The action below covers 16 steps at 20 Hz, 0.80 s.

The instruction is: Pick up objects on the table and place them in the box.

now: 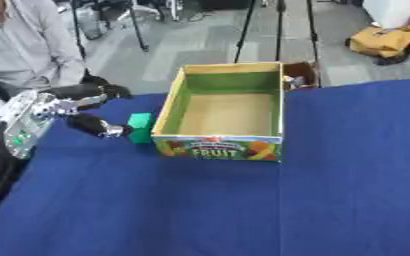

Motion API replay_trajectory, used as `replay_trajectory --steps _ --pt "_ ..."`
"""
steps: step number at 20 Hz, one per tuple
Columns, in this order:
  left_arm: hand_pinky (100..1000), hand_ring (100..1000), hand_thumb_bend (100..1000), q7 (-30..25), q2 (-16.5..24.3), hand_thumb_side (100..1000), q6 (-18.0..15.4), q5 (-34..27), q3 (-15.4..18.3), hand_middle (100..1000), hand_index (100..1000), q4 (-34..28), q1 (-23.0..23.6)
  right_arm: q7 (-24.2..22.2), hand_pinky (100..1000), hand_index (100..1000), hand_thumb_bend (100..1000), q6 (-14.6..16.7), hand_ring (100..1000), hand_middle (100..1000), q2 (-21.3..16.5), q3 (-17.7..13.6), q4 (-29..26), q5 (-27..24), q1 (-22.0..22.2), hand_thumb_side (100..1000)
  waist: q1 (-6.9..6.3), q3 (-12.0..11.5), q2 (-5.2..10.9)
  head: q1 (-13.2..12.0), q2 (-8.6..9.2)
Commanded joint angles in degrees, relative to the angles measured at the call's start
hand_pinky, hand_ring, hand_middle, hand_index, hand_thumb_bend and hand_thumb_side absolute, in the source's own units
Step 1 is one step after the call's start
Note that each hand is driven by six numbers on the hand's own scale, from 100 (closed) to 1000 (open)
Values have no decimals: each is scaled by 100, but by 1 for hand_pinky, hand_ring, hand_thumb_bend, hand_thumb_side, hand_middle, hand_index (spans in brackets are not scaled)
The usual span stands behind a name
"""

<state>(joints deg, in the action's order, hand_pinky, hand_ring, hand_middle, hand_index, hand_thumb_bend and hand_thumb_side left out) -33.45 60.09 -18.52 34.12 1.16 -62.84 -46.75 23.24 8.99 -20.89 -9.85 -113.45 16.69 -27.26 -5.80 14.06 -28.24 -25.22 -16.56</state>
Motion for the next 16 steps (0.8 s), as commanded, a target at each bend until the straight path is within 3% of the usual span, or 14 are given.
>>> replay_trajectory --steps 1,8,16 --pt "883 1000 374 -169 224 742 -154 -89 171 1000 1000 44 -127 -10 917 694 100 15 830 520 -191 -27 -114 -5 -83 912 -1 19 80 -59 180" --pt "892 1000 339 -674 333 745 -530 -552 322 1000 1000 117 -225 -19 919 694 100 2 831 517 -259 -34 -113 -6 -115 913 -59 44 -78 -64 271" --pt "895 1000 321 -884 425 742 -550 -745 419 1000 1000 55 -223 -13 921 693 100 -8 832 513 -329 -36 -103 -23 -150 910 -114 67 -219 -87 366"
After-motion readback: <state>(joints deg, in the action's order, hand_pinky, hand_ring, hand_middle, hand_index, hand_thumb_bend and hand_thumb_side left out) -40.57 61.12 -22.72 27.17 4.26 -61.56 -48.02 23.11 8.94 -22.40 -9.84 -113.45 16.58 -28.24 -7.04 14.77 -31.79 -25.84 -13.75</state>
